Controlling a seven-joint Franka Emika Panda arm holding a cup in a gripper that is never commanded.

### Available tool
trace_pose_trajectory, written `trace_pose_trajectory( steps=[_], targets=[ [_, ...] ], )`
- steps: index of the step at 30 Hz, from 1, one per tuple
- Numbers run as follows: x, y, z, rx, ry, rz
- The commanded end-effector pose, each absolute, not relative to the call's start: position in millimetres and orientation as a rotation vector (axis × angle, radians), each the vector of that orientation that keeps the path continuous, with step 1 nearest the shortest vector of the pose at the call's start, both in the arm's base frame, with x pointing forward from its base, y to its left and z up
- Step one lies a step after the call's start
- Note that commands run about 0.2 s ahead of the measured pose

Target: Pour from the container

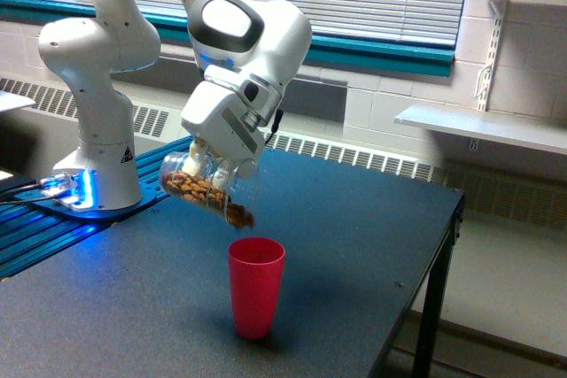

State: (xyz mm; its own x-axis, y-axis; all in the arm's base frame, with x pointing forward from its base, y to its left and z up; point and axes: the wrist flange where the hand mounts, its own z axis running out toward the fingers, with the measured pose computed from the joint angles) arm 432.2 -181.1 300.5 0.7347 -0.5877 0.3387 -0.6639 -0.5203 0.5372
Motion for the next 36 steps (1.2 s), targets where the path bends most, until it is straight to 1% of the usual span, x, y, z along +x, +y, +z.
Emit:
trace_pose_trajectory(
  steps=[1,36],
  targets=[
    [436.7,-179.4,303.0,2.251,-0.932,0.155],
    [441.2,-180.1,303.3,2.205,-0.867,0.069]
  ],
)
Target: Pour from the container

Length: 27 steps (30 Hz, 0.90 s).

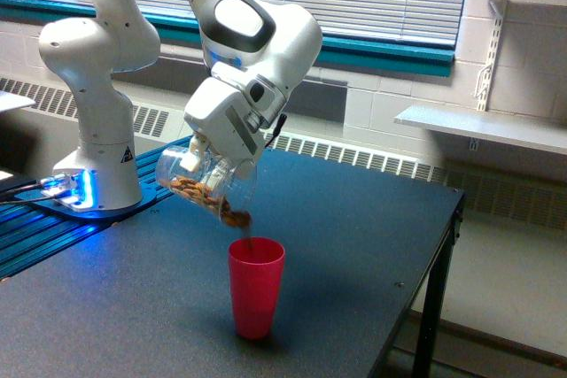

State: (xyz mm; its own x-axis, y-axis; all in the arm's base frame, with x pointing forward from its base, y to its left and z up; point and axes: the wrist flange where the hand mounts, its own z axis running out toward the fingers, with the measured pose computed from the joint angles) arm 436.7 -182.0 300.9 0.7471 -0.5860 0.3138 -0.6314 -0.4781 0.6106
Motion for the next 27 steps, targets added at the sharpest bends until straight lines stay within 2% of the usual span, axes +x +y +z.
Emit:
trace_pose_trajectory(
  steps=[1,27],
  targets=[
    [441.6,-180.0,303.6,2.203,-0.863,0.065],
    [451.1,-182.1,306.9,2.203,-0.753,-0.036]
  ],
)
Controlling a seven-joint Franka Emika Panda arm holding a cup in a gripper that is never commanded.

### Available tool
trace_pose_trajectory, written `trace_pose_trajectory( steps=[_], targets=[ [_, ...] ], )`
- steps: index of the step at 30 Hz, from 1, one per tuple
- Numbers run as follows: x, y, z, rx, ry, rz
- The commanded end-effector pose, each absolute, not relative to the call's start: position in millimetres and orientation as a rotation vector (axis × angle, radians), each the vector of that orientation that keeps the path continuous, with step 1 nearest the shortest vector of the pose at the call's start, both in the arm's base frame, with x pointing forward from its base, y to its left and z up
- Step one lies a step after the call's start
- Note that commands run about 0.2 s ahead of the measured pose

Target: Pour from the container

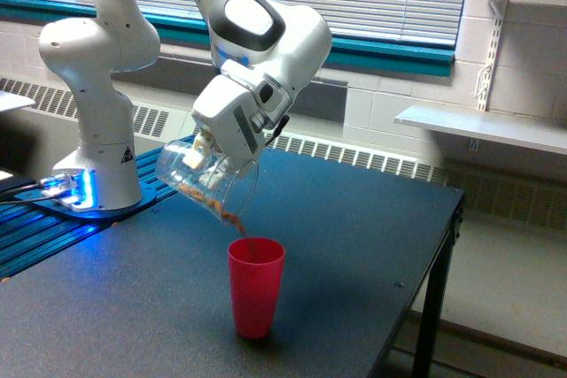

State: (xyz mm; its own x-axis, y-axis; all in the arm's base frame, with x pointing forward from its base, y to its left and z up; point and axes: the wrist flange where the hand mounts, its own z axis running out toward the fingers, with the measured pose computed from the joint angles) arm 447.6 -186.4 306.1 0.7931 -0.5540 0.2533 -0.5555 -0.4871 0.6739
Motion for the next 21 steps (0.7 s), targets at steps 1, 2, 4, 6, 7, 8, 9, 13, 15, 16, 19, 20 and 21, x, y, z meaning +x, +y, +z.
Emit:
trace_pose_trajectory(
  steps=[1,2,4,6,7,8,9,13,15,16,19,20,21],
  targets=[
    [451.1,-182.2,306.9,2.203,-0.747,-0.039],
    [451.1,-182.2,307.0,2.203,-0.74,-0.045],
    [451.5,-182.3,308.3,2.206,-0.727,-0.061],
    [451.9,-182.2,308.8,2.209,-0.72,-0.07],
    [452.1,-182.4,309.0,2.209,-0.714,-0.073],
    [452.2,-182.4,309.1,2.21,-0.712,-0.075],
    [452.2,-182.5,309.3,2.212,-0.71,-0.078],
    [452.4,-183.2,309.8,2.222,-0.708,-0.085],
    [452.6,-183.6,310.3,2.226,-0.709,-0.085],
    [452.5,-183.6,310.1,2.227,-0.713,-0.082],
    [451.6,-184.5,309.5,2.239,-0.724,-0.08],
    [451.3,-184.4,309.4,2.239,-0.725,-0.079],
    [451.1,-184.4,309.4,2.239,-0.725,-0.079]
  ],
)
